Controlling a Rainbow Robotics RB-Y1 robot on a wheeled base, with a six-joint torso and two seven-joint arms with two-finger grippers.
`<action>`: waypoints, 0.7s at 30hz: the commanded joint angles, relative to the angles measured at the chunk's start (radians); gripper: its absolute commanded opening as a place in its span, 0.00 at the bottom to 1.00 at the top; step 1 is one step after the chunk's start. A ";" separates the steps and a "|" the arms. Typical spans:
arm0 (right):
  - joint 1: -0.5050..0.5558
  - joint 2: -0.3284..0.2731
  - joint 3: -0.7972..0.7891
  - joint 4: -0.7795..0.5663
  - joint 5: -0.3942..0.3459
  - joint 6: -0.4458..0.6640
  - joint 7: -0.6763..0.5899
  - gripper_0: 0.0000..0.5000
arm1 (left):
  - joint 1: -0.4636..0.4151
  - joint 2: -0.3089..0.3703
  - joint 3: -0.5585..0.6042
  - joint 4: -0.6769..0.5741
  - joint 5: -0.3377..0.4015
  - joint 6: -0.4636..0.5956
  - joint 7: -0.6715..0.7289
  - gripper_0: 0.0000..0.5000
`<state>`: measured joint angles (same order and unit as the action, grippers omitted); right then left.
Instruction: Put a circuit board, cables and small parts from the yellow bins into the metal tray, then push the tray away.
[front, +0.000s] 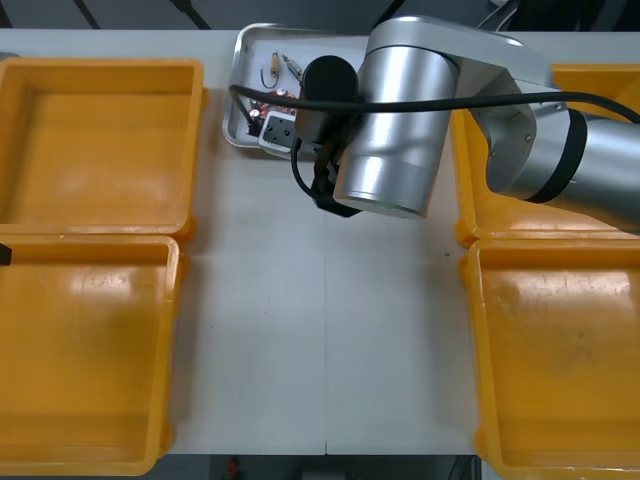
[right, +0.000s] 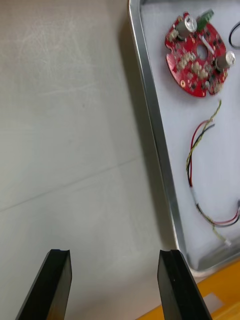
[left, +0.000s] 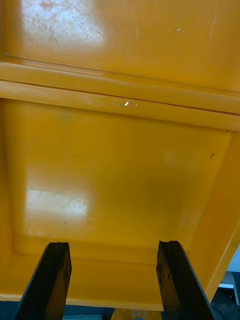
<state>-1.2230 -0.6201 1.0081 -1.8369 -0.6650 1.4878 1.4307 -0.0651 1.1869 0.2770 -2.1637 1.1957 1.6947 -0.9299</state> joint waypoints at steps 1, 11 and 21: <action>0.007 -0.087 -0.065 -0.093 -0.073 0.034 -0.133 1.00 | 0.019 0.039 0.030 -0.021 0.001 0.007 0.026 1.00; 0.129 -0.302 -0.227 -0.197 -0.268 0.049 -0.447 1.00 | 0.019 0.039 0.030 -0.021 0.001 0.007 0.026 1.00; 0.346 -0.509 -0.451 -0.225 -0.384 0.069 -0.648 1.00 | 0.019 0.039 0.030 -0.021 0.001 0.007 0.026 1.00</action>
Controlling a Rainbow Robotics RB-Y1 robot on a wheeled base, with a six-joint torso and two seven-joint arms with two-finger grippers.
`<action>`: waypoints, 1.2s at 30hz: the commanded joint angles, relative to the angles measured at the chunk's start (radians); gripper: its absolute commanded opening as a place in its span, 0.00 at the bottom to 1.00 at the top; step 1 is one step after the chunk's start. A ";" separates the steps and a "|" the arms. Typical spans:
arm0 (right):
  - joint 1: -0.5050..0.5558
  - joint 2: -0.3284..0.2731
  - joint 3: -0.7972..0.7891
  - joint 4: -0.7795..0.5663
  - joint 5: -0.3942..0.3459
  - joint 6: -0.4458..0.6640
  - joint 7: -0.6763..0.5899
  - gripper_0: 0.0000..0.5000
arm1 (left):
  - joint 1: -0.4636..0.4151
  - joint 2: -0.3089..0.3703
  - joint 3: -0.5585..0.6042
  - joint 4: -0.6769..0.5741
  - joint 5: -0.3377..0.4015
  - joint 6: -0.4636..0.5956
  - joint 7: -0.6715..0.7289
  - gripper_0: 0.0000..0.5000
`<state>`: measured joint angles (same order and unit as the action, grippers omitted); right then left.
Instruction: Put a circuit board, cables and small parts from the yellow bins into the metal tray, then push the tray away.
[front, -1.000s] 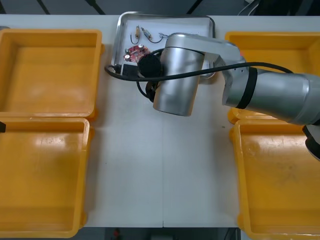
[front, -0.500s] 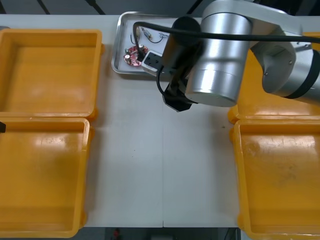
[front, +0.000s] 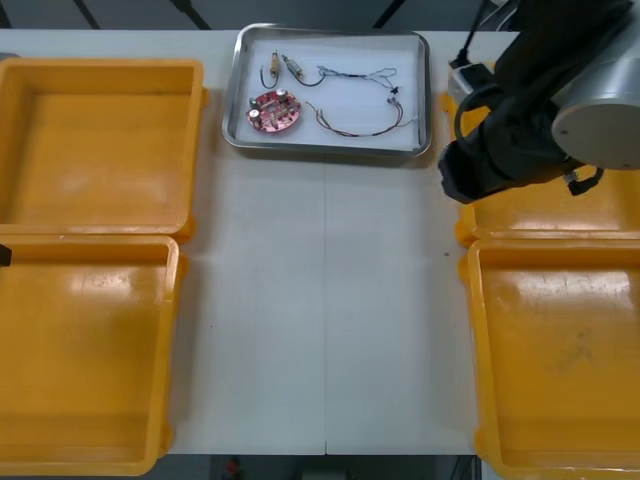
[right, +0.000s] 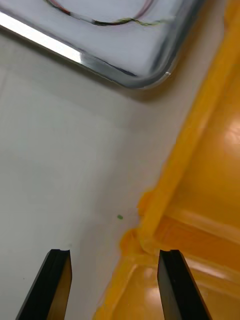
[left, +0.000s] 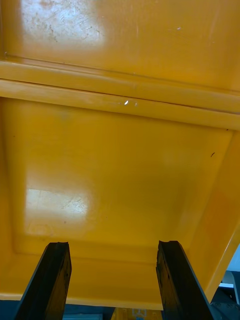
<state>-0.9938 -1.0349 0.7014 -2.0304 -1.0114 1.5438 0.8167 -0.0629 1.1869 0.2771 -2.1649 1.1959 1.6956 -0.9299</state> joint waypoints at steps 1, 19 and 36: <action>0.145 -0.106 -0.177 -0.033 -0.044 0.019 -0.042 1.00 | 0.017 0.039 0.030 -0.019 0.001 0.006 0.026 1.00; 0.738 -0.175 -0.778 -0.108 -0.111 0.088 -0.005 1.00 | 0.017 0.039 0.030 -0.019 0.001 0.006 0.026 1.00; 0.900 -0.106 -0.866 -0.183 -0.067 0.090 0.170 1.00 | 0.017 0.039 0.030 -0.019 0.001 0.006 0.026 1.00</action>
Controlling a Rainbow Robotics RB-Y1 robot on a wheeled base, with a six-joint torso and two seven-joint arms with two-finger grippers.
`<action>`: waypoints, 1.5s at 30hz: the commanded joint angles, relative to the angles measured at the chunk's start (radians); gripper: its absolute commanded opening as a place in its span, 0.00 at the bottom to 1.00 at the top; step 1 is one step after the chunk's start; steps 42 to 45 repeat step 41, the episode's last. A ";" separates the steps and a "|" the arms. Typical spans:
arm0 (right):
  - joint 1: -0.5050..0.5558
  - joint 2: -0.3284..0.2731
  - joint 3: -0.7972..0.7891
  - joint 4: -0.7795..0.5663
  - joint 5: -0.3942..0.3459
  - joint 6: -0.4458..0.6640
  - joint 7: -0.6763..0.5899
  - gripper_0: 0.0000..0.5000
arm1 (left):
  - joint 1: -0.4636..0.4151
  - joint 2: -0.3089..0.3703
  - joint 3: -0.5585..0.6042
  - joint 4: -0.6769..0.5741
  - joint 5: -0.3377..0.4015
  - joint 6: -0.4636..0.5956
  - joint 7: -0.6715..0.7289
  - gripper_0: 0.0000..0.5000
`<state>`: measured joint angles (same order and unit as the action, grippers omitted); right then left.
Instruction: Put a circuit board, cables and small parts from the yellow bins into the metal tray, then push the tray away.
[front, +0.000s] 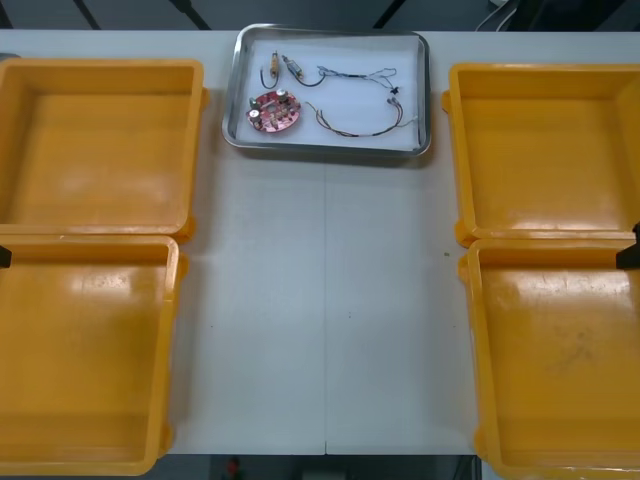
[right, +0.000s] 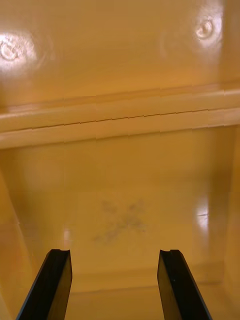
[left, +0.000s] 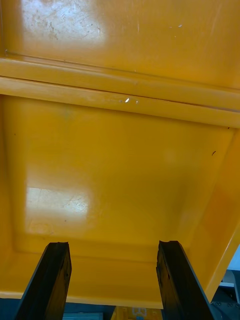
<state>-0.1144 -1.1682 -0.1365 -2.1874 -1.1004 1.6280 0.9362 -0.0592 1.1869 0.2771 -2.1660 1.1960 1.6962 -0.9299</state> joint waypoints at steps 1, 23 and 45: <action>0.024 0.035 -0.028 -0.026 0.027 0.006 0.053 1.00 | 0.013 0.039 0.030 -0.018 0.000 0.005 0.026 1.00; 0.041 0.071 -0.028 -0.045 0.068 0.006 0.061 1.00 | 0.013 0.039 0.030 -0.018 0.000 0.005 0.026 1.00; 0.041 0.071 -0.028 -0.045 0.068 0.006 0.061 1.00 | 0.013 0.039 0.030 -0.018 0.000 0.005 0.026 1.00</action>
